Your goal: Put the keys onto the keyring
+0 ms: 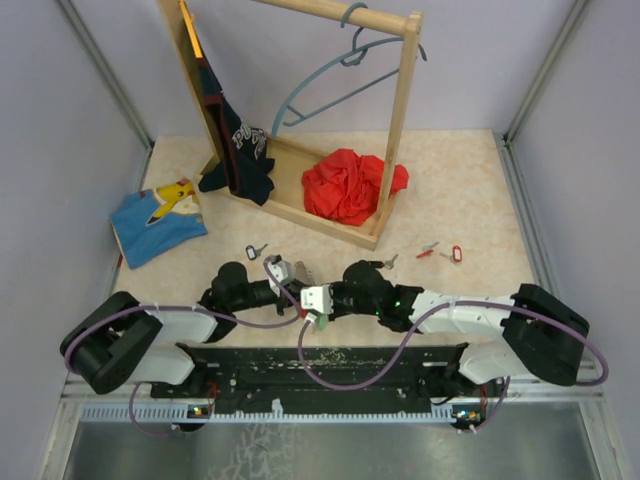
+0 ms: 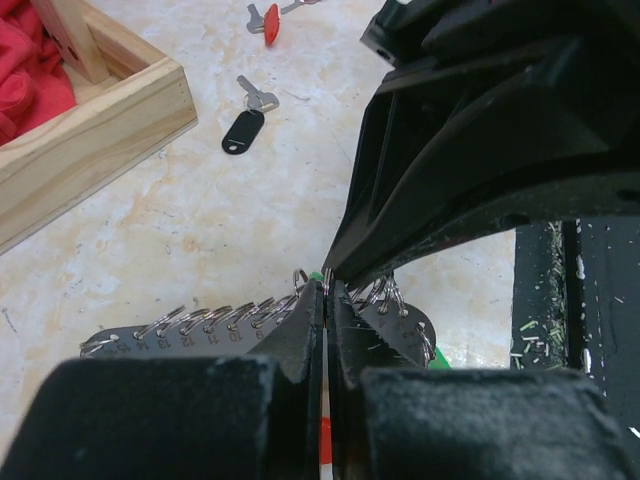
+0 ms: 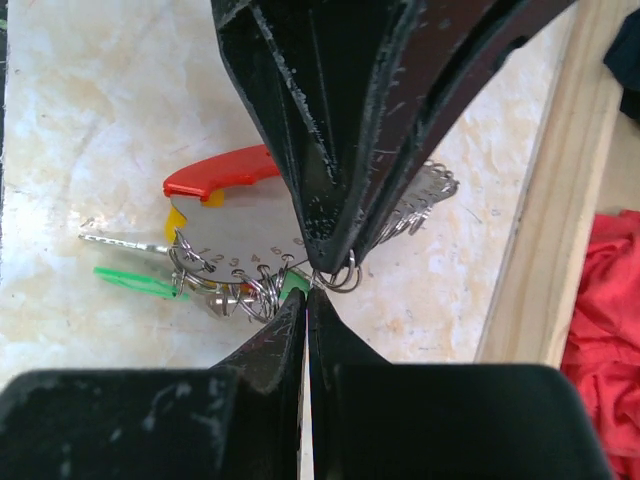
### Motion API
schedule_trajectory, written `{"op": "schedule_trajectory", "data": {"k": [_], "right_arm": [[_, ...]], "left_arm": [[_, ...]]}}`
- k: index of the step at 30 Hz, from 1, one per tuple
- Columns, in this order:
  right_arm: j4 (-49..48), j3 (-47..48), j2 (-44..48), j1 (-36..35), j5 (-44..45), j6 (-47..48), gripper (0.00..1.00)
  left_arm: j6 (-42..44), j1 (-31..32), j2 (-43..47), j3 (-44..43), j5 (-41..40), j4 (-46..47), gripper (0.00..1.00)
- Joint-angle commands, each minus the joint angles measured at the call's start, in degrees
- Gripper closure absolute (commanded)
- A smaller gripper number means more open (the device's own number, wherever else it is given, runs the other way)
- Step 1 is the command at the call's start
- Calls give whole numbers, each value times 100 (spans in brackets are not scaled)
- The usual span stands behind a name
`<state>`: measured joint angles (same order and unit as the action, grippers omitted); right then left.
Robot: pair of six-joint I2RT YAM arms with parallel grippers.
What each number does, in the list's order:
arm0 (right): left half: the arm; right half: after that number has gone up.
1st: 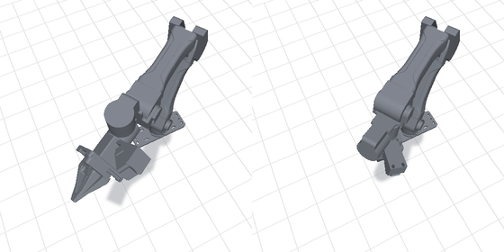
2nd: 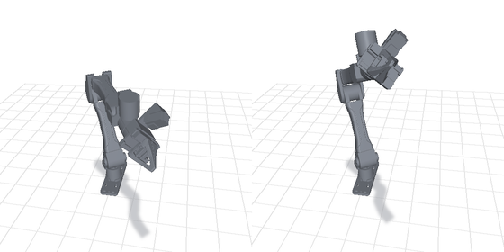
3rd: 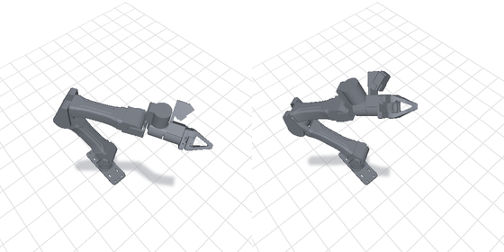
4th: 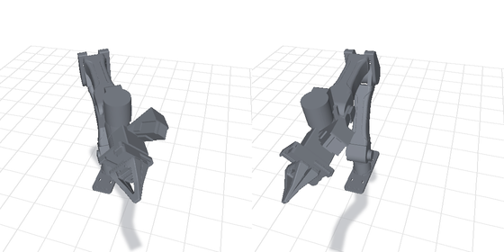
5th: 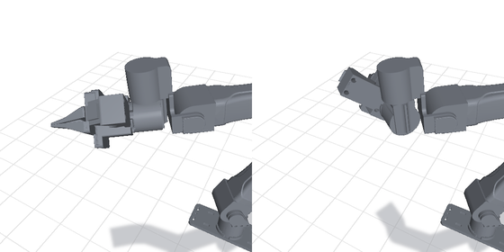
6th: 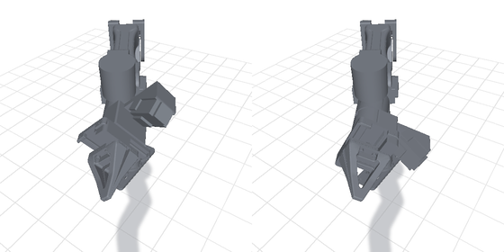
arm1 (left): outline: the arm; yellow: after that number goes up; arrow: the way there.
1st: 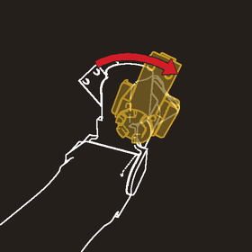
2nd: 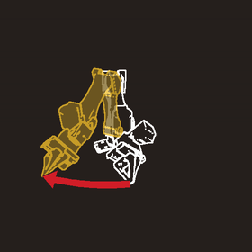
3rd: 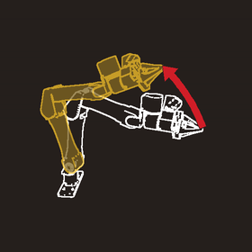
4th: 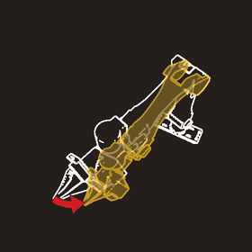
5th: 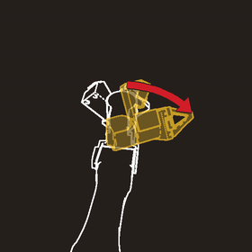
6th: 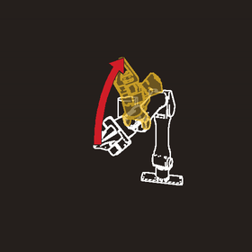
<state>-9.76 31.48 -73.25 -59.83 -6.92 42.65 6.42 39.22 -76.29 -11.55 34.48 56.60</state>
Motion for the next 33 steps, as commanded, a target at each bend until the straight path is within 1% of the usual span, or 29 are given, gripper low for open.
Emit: {"op": "schedule_trajectory", "data": {"k": [1, 5, 7, 9, 14, 18, 21, 24, 28, 33], "right_arm": [[-651, 78, -293, -2, -557, -219, 100], [-1047, 29, -400, -6, -705, -329, 100], [-1155, -36, -340, -7, -577, -346, 100], [-1025, -35, -236, 10, -431, -350, 100], [-241, 24, 260, 45, -276, -543, 100], [334, 21, 667, 210, -320, -1010, 87], [481, -40, 960, 676, -873, -1394, 81], [363, -44, 1077, 1123, -1600, -1800, 75], [72, 40, 887, 1323, -2116, -2021, 72], [-632, -35, 372, 1490, -2592, -2044, 71]], "left_arm": [[-125, -29, 69, 57, -43, 488, 100], [-201, -24, 49, 110, -94, 654, 100], [-200, -26, 57, 139, -135, 691, 100], [-177, -29, 123, 175, -184, 695, 100], [15, -29, 259, 218, -280, 540, 100], [177, -29, 327, 261, -218, 469, 100], [341, -30, 364, 263, -138, 368, 100], [482, -29, 381, 283, -47, 317, 100], [625, -29, 398, 308, 132, 321, 100], [701, -29, 379, 320, 253, 333, 100]]}}
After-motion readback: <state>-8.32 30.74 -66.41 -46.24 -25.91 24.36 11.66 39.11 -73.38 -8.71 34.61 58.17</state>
